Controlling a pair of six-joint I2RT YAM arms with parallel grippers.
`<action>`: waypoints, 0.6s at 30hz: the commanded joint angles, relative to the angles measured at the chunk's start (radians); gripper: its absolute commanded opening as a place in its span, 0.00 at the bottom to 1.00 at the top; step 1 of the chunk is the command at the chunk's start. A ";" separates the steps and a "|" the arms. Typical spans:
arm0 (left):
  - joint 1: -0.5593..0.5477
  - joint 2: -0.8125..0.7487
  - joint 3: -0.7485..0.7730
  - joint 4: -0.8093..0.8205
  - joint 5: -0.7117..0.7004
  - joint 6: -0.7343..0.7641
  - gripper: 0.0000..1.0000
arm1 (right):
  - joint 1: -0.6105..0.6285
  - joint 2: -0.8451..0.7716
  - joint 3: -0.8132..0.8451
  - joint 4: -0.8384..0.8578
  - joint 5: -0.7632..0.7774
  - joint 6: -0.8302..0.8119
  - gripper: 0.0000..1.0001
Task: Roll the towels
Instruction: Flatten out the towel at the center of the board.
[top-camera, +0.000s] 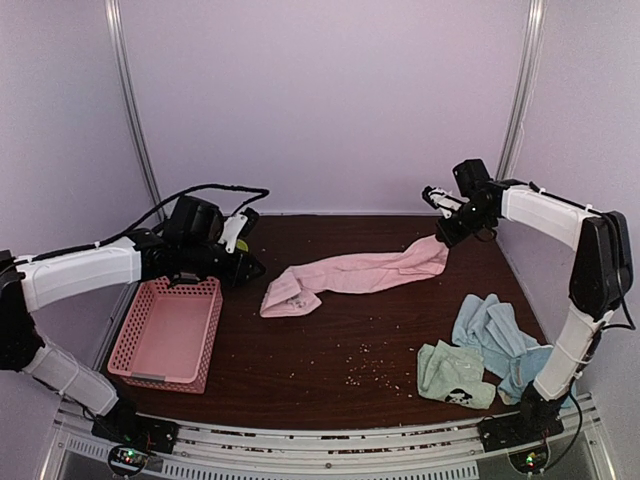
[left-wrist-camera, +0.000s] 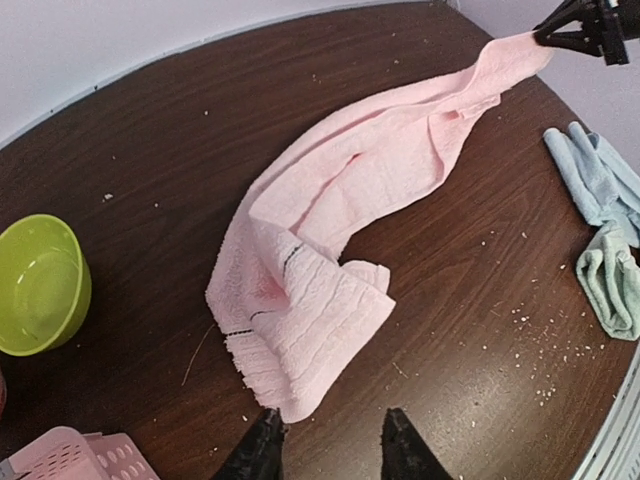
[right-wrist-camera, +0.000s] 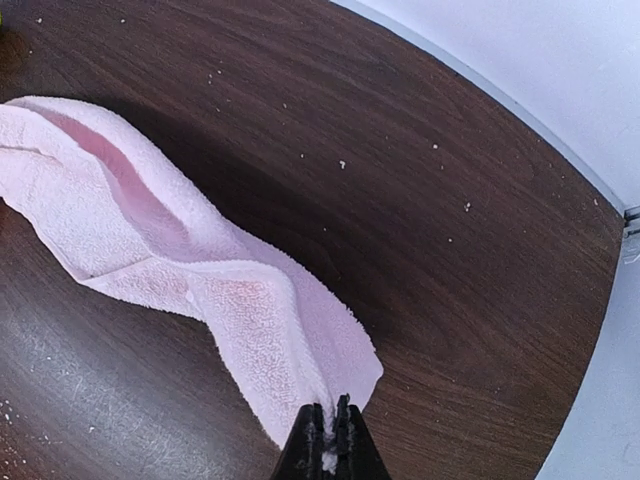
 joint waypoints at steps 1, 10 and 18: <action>-0.006 0.122 0.083 -0.063 0.000 -0.049 0.35 | -0.001 -0.034 0.057 0.007 -0.023 0.021 0.00; -0.201 0.337 0.280 -0.150 -0.345 0.158 0.54 | -0.004 -0.011 0.074 -0.008 -0.047 0.021 0.00; -0.284 0.509 0.410 -0.226 -0.581 0.218 0.51 | -0.004 0.003 0.091 -0.011 -0.055 0.029 0.00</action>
